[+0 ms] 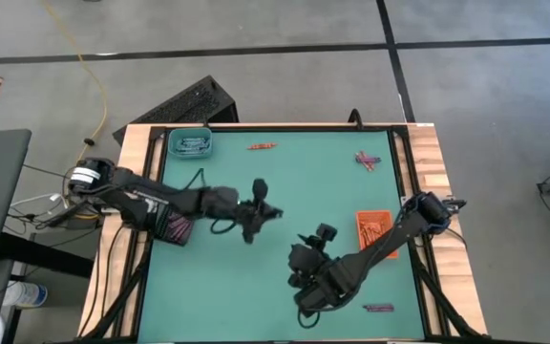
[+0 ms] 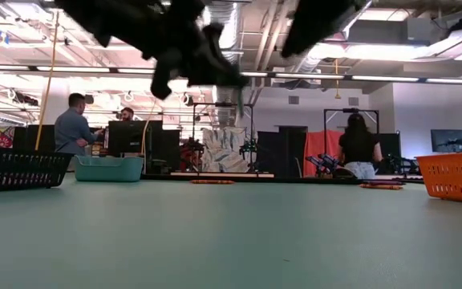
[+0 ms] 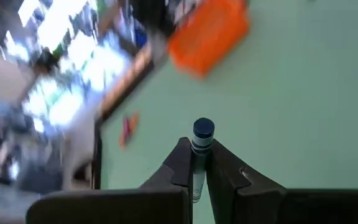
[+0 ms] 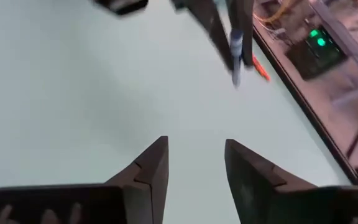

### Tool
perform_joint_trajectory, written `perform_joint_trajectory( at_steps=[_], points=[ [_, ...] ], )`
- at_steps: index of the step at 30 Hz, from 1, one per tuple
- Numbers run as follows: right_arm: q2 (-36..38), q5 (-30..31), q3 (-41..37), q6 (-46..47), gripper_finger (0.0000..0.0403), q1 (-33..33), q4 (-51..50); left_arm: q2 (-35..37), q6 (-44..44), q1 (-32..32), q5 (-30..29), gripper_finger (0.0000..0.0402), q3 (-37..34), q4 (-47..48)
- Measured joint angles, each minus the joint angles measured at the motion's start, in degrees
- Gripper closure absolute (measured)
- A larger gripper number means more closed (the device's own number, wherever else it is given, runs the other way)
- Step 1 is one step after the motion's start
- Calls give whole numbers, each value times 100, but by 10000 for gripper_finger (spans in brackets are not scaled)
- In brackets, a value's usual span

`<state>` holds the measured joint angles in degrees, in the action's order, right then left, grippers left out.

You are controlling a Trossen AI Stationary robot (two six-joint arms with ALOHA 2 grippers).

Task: Sort crayons
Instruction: Put the blue crayon into the green bin

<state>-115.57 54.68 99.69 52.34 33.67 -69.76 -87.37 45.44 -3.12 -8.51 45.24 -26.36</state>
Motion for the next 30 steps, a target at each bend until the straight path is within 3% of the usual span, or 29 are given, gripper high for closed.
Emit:
perform_joint_trajectory(
  at_steps=[9,19,24,30],
  points=[
    [0,-228,-1324,1315,257,20,334,2,-147,1492,-399,396,1024,2678],
    [-4,-369,-2162,1687,266,238,1405,7,377,3335,-924,396,2051,5855],
    [-5,-369,-2233,1685,266,310,1674,9,670,4160,-910,396,2169,6522],
    [-5,-360,-2235,1682,266,351,1816,9,670,5014,-803,393,2169,6646]
  ],
)
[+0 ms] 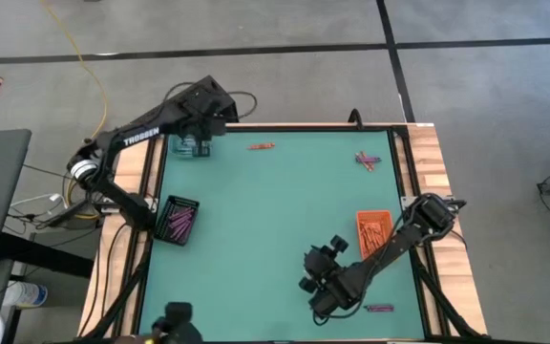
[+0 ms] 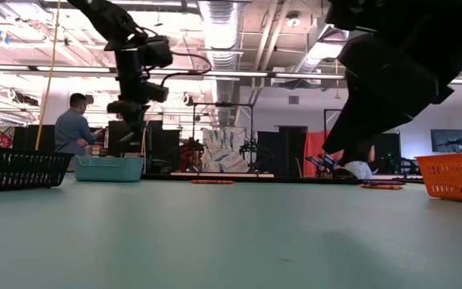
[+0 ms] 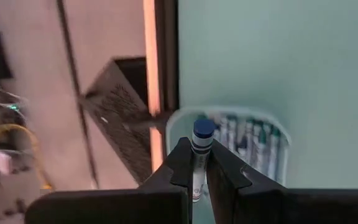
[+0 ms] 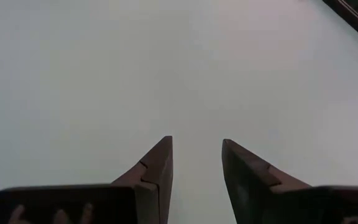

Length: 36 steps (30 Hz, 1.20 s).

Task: Sort crayons
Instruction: Put the blue crayon into the green bin, then put the orange crayon into the orange bin

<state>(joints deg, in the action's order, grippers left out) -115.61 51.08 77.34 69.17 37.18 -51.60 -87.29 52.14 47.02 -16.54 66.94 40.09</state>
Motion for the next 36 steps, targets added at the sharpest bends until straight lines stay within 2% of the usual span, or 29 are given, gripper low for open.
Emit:
perform_joint_trajectory(
  at_steps=[6,16,29,36],
  points=[
    [0,38,0,-17,266,32,10,0,-140,497,483,391,0,312],
    [0,41,0,-17,266,34,85,-3,-33,431,556,380,-223,279],
    [0,-5,2,-16,266,36,164,-4,-682,473,228,290,-245,451],
    [0,-6,2,-21,266,36,180,-7,-801,470,435,259,-245,406]
  ],
)
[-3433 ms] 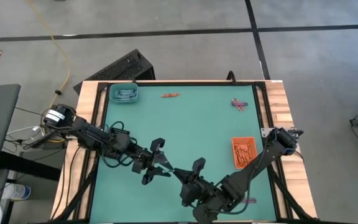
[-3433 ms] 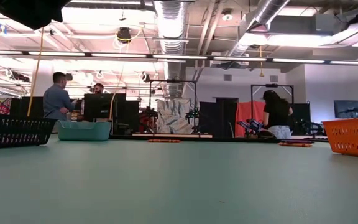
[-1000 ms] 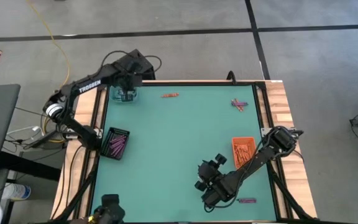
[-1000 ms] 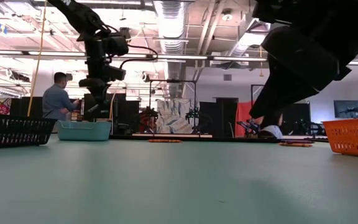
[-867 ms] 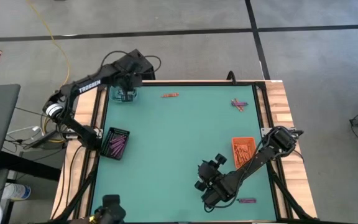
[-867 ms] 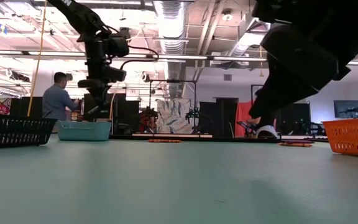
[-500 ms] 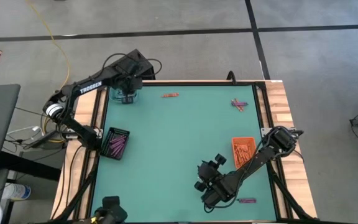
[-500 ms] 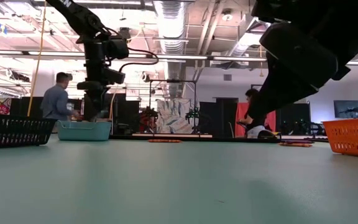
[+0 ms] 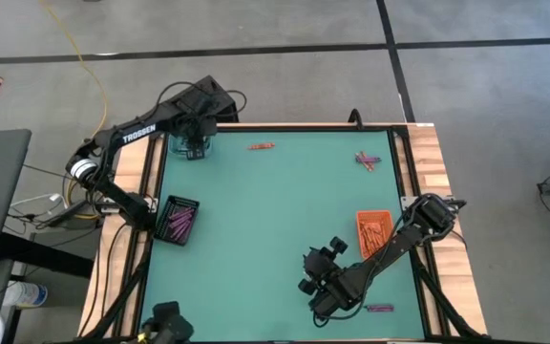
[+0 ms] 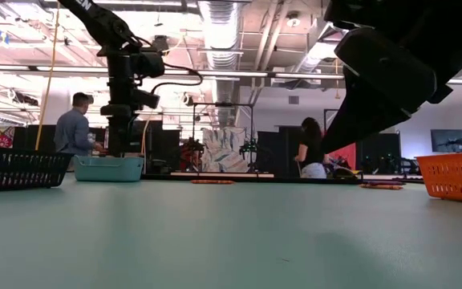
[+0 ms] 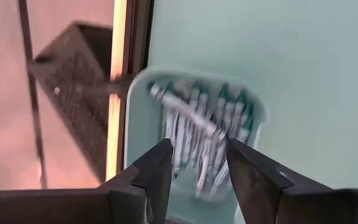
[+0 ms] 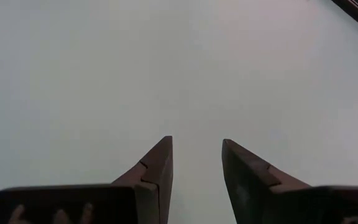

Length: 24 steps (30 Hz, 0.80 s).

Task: Sort crayons
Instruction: Put the orange crayon into the orange bin

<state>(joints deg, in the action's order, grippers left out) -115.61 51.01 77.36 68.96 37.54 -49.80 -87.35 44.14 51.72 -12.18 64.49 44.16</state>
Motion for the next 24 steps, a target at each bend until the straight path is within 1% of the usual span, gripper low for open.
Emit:
perform_joint_trajectory(
  at_steps=[2,6,8,10,13,16,21,24],
  points=[
    [0,6,0,-23,266,0,3,0,-48,-61,287,258,0,-139],
    [0,32,0,-30,266,-4,12,0,-184,-267,1133,258,0,-593],
    [0,37,0,-37,266,-4,16,0,-280,-403,1533,258,0,-899],
    [0,43,0,-38,266,-4,24,-48,-395,-567,1803,258,2,-1294],
    [0,57,0,-42,266,-9,46,-329,-478,-845,2014,258,11,-1861],
    [0,131,0,-43,266,-15,96,-864,-499,-1113,2109,258,192,-2162],
    [0,156,2,-44,266,-13,176,-1914,-680,-1269,2050,258,991,-2163],
    [0,154,2,-44,266,14,223,-2434,-736,-1234,2050,258,1550,-1818]
  ],
)
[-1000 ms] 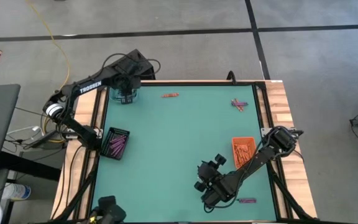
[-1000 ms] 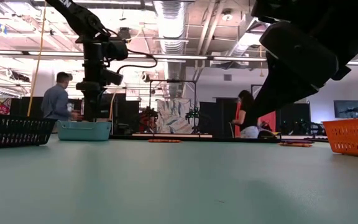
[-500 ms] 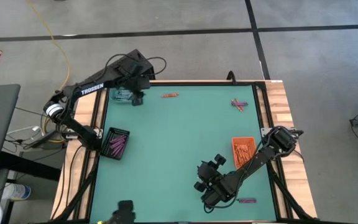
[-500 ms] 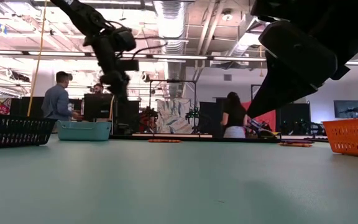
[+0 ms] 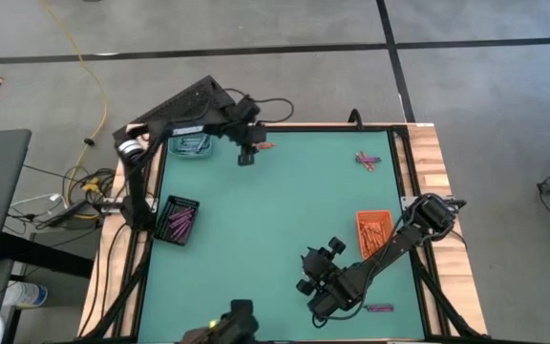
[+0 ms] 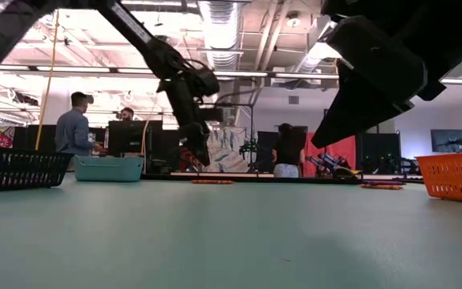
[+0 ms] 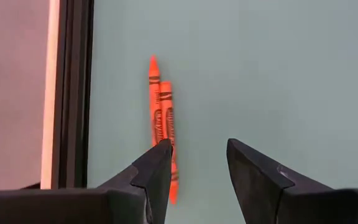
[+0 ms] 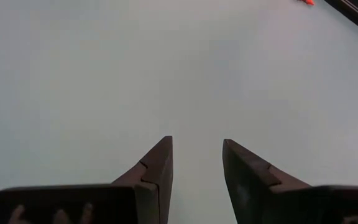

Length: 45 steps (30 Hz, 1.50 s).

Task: Sort crayons
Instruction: Put the orange crayon into the orange bin

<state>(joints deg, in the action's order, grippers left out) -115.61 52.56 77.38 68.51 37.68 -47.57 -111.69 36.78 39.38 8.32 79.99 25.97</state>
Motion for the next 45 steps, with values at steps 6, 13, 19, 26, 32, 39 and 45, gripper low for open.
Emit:
perform_joint_trajectory(
  at_steps=[6,13,19,26,32,39,45],
  points=[
    [0,1,0,-8,266,23,8,-761,149,4,-88,258,874,737],
    [0,2,0,-16,266,16,-4,-1175,170,65,-7,258,1228,939],
    [0,2,0,-127,266,18,8,-1217,262,74,125,258,1228,1148],
    [0,15,0,-166,266,5,4,-1223,308,74,178,258,1227,1257],
    [0,20,0,-167,266,5,4,-1213,342,62,222,280,1064,1260],
    [0,60,0,-239,266,0,8,-1195,481,-69,136,350,963,1482],
    [0,67,0,-254,266,-23,10,-1190,667,-232,-157,393,963,1487]
  ],
)
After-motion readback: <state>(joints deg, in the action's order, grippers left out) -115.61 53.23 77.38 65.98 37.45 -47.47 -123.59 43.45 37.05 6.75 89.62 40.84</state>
